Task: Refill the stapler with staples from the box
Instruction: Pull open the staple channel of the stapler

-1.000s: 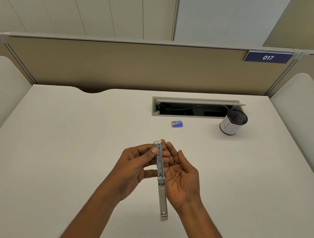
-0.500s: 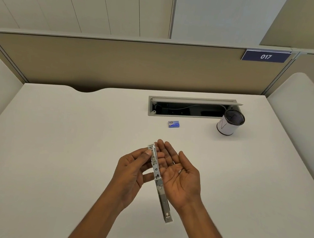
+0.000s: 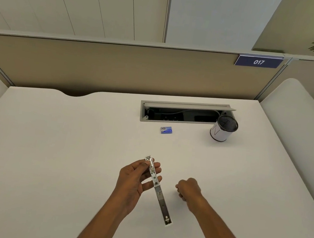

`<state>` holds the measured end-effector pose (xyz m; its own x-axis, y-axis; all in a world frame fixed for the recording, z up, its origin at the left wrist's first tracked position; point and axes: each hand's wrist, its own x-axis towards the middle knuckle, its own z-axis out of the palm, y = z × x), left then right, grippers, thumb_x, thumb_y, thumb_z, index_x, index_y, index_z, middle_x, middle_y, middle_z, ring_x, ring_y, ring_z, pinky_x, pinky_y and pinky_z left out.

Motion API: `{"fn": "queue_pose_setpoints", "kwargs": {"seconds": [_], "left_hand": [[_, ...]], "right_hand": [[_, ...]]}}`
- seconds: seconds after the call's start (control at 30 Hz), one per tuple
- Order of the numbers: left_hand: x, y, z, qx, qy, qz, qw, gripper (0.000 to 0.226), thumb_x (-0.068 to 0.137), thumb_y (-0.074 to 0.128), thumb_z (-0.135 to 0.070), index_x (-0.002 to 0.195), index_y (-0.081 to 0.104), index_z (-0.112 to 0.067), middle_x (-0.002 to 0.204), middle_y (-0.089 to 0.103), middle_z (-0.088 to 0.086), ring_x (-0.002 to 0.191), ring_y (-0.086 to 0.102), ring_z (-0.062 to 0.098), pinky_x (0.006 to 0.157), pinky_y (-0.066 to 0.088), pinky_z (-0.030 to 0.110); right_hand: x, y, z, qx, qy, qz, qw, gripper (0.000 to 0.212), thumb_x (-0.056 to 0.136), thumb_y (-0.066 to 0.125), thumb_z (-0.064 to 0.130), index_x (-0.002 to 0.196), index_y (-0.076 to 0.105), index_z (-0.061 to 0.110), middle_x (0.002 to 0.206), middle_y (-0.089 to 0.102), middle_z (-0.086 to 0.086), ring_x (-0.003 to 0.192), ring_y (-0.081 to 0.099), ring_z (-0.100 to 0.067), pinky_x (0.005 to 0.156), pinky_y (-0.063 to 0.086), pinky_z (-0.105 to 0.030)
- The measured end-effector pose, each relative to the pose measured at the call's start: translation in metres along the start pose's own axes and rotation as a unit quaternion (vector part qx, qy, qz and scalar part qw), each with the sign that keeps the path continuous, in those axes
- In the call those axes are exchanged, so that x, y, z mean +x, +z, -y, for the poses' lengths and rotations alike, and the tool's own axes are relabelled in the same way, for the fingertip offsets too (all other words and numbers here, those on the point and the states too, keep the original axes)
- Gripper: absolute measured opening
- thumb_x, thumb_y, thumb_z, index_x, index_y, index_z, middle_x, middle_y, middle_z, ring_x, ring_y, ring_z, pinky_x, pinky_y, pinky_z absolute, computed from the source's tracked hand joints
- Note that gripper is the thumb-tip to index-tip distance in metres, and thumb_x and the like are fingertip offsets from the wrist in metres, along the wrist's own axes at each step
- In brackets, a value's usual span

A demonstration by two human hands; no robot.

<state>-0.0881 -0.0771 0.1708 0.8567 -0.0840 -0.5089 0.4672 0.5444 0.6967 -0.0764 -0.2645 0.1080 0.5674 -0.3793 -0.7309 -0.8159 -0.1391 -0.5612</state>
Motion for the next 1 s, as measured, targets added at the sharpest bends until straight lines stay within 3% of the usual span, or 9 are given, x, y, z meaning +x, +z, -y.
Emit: {"fn": "queue_pose_setpoints", "kwargs": {"seconds": [0.07,0.13,0.23,0.37,0.67,0.83,1.0], "left_hand": [[0.007,0.002,0.003,0.000,-0.003,-0.003,1.000,0.023,0.100,0.062,-0.009,0.112,0.075,0.006,0.110,0.077,0.027,0.095,0.078,0.032,0.072,0.065,0.042],[0.015,0.004,0.006,0.001,-0.006,-0.004,1.000,0.022,0.100,0.062,-0.009,0.111,0.075,0.006,0.111,0.077,0.027,0.095,0.078,0.032,0.072,0.065,0.043],[0.025,0.006,0.010,0.002,-0.007,-0.008,1.000,0.021,0.101,0.061,-0.008,0.108,0.075,0.006,0.110,0.077,0.028,0.095,0.078,0.033,0.071,0.066,0.043],[0.039,0.009,0.011,-0.005,-0.008,-0.012,1.000,0.021,0.100,0.060,-0.007,0.101,0.079,0.003,0.109,0.077,0.028,0.094,0.078,0.035,0.069,0.066,0.044],[0.071,0.013,0.009,-0.007,-0.014,-0.022,1.000,0.021,0.101,0.059,-0.006,0.104,0.077,0.004,0.109,0.077,0.029,0.093,0.079,0.036,0.068,0.066,0.045],[0.088,0.009,0.009,-0.009,-0.027,-0.024,0.999,0.021,0.099,0.062,-0.007,0.107,0.075,0.006,0.109,0.077,0.029,0.092,0.079,0.034,0.069,0.066,0.046],[0.102,0.006,0.012,-0.011,-0.038,-0.029,0.999,0.021,0.099,0.061,-0.008,0.107,0.075,0.006,0.109,0.077,0.029,0.092,0.079,0.035,0.068,0.066,0.046]], "right_hand": [[0.015,-0.017,0.010,0.009,-0.019,-0.023,1.000,0.006,0.085,0.059,-0.005,0.091,0.061,-0.004,0.089,0.063,-0.023,0.080,0.065,-0.032,0.065,0.048,-0.034],[0.027,-0.037,0.026,0.092,-0.042,-0.024,0.995,0.012,0.081,0.061,-0.017,0.088,0.065,-0.009,0.086,0.062,-0.025,0.083,0.066,-0.034,0.068,0.054,-0.036],[0.031,-0.070,0.054,0.172,-0.112,0.015,0.979,0.025,0.082,0.050,-0.026,0.085,0.072,-0.014,0.090,0.072,-0.028,0.084,0.075,-0.035,0.079,0.062,-0.032],[0.034,-0.112,0.095,0.262,-0.182,0.046,0.946,0.022,0.089,0.056,-0.021,0.090,0.074,-0.009,0.094,0.076,-0.020,0.085,0.079,-0.025,0.074,0.063,-0.021],[0.077,-0.177,0.169,0.370,-0.234,-0.009,0.899,0.011,0.086,0.063,-0.019,0.089,0.070,-0.011,0.091,0.073,-0.024,0.084,0.076,-0.030,0.075,0.064,-0.027],[0.119,-0.197,0.187,0.257,-0.238,-0.103,0.931,0.013,0.079,0.070,-0.017,0.076,0.074,-0.005,0.096,0.073,-0.025,0.095,0.074,-0.039,0.086,0.063,-0.035],[0.150,-0.200,0.188,-0.009,-0.221,-0.210,0.952,0.010,0.072,0.079,-0.002,0.080,0.080,0.003,0.093,0.078,-0.017,0.097,0.074,-0.032,0.094,0.059,-0.043]]}}
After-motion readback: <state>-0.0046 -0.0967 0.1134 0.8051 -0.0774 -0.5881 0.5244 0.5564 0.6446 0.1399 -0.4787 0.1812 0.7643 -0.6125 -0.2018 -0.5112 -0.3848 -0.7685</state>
